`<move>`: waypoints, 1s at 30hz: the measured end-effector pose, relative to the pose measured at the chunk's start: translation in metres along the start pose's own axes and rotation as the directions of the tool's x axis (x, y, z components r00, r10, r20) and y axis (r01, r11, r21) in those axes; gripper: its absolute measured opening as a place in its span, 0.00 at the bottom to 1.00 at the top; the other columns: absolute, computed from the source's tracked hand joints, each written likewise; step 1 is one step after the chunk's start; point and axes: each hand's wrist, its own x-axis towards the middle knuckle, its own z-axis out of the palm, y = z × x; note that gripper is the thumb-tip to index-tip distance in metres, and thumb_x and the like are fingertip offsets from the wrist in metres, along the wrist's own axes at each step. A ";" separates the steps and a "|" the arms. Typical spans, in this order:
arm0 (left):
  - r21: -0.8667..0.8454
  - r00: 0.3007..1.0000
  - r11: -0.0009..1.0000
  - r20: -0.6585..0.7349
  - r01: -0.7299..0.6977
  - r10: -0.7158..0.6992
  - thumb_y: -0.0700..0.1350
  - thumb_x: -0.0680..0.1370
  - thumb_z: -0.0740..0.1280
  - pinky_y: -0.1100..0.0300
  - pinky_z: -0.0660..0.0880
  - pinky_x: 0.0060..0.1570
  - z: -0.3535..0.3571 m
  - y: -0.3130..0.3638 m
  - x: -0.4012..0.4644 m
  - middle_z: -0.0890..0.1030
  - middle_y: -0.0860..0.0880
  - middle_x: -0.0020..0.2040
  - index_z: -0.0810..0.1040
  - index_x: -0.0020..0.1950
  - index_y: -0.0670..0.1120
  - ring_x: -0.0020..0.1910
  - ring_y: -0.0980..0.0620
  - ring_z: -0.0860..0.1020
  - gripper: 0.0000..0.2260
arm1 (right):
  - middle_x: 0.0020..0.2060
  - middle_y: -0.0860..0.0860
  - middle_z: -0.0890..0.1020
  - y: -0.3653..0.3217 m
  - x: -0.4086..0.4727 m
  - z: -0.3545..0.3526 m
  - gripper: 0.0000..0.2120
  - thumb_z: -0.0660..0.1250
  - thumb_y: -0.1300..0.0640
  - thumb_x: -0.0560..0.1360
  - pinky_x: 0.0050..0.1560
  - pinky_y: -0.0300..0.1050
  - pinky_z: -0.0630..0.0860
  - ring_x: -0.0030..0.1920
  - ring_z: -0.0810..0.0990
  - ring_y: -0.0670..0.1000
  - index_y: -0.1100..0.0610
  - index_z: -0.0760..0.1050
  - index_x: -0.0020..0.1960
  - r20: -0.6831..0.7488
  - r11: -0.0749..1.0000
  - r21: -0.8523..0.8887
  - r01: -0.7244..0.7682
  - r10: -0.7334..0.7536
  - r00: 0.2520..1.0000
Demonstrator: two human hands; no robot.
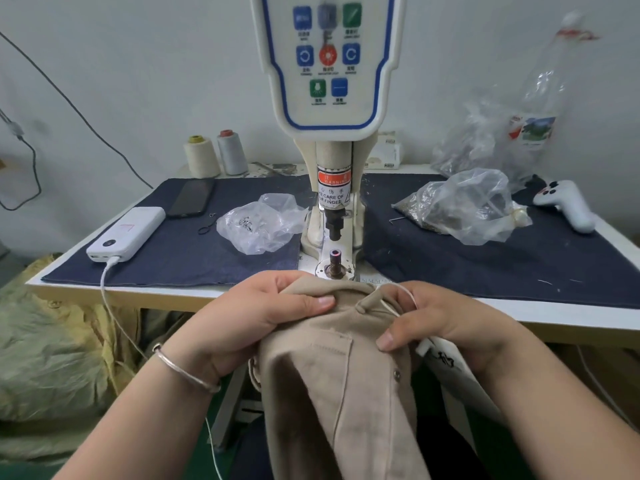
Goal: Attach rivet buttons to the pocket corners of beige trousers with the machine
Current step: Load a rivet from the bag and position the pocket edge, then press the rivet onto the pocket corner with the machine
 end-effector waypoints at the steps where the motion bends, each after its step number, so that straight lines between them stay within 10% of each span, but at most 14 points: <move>1: 0.030 1.000 0.999 0.010 0.013 -0.013 0.44 0.71 0.76 0.64 0.78 0.39 -0.003 0.001 0.002 0.85 0.44 0.44 0.86 0.49 0.44 0.41 0.52 0.83 0.09 | 0.38 0.54 0.84 -0.001 0.002 -0.005 0.16 0.66 0.71 0.64 0.38 0.39 0.79 0.38 0.83 0.49 0.55 0.84 0.44 -0.007 1.000 0.008 -0.009 0.009 1.000; 6: 0.167 0.983 0.976 0.095 0.139 -0.156 0.45 0.66 0.79 0.63 0.78 0.39 -0.017 0.008 0.010 0.85 0.44 0.42 0.86 0.47 0.43 0.39 0.51 0.83 0.12 | 0.43 0.54 0.83 -0.014 0.008 -0.024 0.14 0.66 0.70 0.65 0.41 0.39 0.79 0.42 0.82 0.49 0.58 0.83 0.45 -0.055 1.000 -0.011 -0.025 0.025 0.998; 15: -0.045 0.984 0.999 0.176 -0.025 0.033 0.42 0.76 0.68 0.61 0.78 0.47 -0.016 -0.002 0.018 0.83 0.43 0.51 0.82 0.60 0.41 0.48 0.49 0.82 0.14 | 0.48 0.48 0.85 -0.014 0.006 -0.017 0.16 0.76 0.50 0.65 0.48 0.34 0.76 0.51 0.83 0.46 0.50 0.83 0.53 -0.113 0.946 -0.322 0.025 -0.065 0.991; 24: -0.027 0.985 0.996 0.146 -0.085 0.088 0.43 0.77 0.67 0.57 0.78 0.45 0.019 -0.006 0.015 0.82 0.39 0.48 0.78 0.59 0.34 0.44 0.46 0.81 0.15 | 0.67 0.39 0.74 -0.006 -0.009 0.001 0.48 0.82 0.53 0.57 0.70 0.44 0.66 0.69 0.69 0.40 0.38 0.64 0.72 -0.118 0.843 -0.519 0.141 -0.234 0.965; 30: 0.184 0.987 0.972 0.095 -0.147 0.132 0.43 0.75 0.70 0.61 0.77 0.41 0.031 0.002 0.011 0.85 0.42 0.44 0.84 0.50 0.42 0.41 0.51 0.82 0.08 | 0.61 0.42 0.79 0.011 -0.006 0.022 0.42 0.82 0.62 0.60 0.61 0.39 0.73 0.62 0.77 0.42 0.40 0.70 0.69 -0.164 0.817 -0.558 0.148 -0.283 0.945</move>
